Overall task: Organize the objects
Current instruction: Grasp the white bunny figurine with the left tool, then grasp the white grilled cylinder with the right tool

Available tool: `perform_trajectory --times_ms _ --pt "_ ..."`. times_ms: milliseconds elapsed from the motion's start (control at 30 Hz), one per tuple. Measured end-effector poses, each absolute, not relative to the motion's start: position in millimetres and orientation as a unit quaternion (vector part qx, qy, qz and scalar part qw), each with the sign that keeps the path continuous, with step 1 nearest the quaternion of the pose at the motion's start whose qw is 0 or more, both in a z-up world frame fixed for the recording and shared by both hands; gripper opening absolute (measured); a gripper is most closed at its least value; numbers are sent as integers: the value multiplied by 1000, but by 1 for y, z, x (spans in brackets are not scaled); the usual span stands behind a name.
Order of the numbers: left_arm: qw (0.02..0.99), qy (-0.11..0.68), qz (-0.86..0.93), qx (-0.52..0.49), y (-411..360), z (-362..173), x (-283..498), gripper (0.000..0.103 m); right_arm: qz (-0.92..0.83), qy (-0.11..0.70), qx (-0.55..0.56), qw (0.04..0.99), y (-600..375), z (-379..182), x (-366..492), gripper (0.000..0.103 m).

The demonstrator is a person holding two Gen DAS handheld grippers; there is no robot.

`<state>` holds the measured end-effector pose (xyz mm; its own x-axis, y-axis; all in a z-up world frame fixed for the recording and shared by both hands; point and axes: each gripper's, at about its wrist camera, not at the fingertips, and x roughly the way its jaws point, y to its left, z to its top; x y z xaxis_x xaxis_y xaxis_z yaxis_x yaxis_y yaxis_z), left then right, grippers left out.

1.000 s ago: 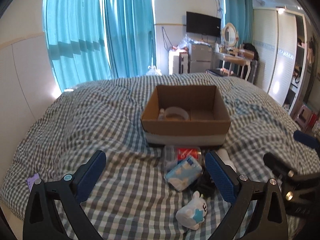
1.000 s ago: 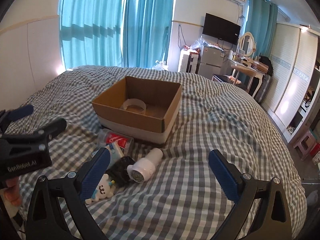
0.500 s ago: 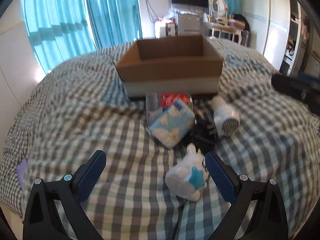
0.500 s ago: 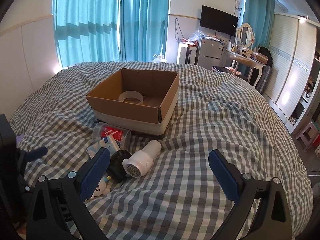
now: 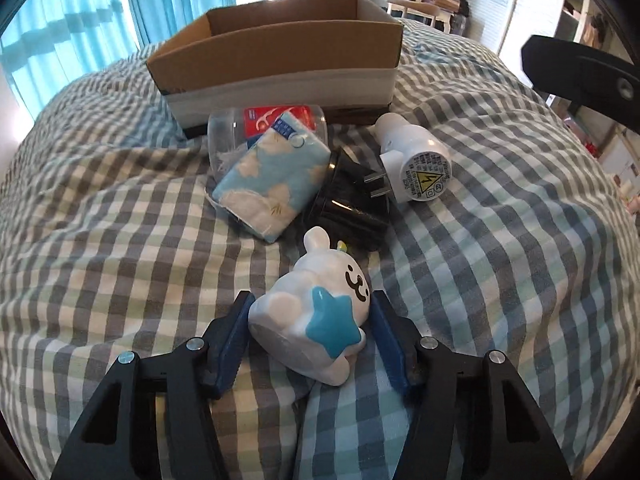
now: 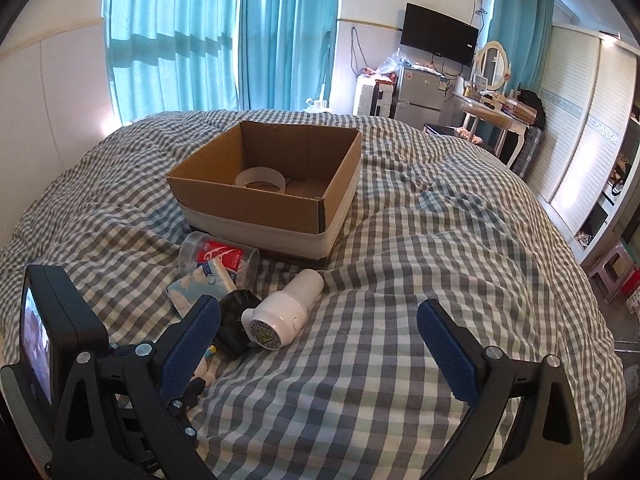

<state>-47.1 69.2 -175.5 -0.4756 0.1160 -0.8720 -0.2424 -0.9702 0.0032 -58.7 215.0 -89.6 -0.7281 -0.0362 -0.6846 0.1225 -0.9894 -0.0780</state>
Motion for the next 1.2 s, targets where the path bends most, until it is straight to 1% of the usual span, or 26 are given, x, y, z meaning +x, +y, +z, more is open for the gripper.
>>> perform_trajectory --times_ms 133,300,433,600,667,700,733,800,867,933,1000,1133,1167,1200 --pt "99 60 863 -492 68 -167 -42 59 -927 54 370 39 219 -91 -60 99" --pt "71 49 890 -447 53 -133 -36 59 -925 44 375 37 222 -94 -64 99" --pt "46 52 904 -421 40 -115 -39 59 -912 31 405 52 214 -107 -82 99" --pt "24 51 911 -408 28 -106 -53 59 -900 45 431 52 197 -130 -110 98" --pt "20 53 912 -406 24 -106 -61 59 -894 43 443 51 194 -139 -123 91" --pt "18 52 913 -405 22 -106 -64 59 -893 33 446 53 195 -142 -130 81" --pt "19 52 913 -404 20 -106 -65 59 -891 29 449 53 195 -145 -134 77" --pt "16 54 914 -402 17 -108 -70 59 -887 34 458 47 193 -151 -144 76" --pt "16 56 914 -401 16 -109 -77 59 -880 37 472 42 192 -160 -153 71" --pt "17 55 914 -402 16 -111 -85 59 -869 39 491 41 190 -172 -159 63" --pt "18 49 913 -405 13 -114 -92 59 -858 47 510 39 187 -186 -163 60" --pt "20 41 911 -410 10 -118 -99 59 -848 61 525 32 183 -199 -165 58" --pt "20 39 910 -411 8 -118 -100 59 -848 62 526 33 182 -200 -165 55" --pt "21 36 910 -412 7 -119 -100 59 -847 61 527 39 181 -199 -164 44"
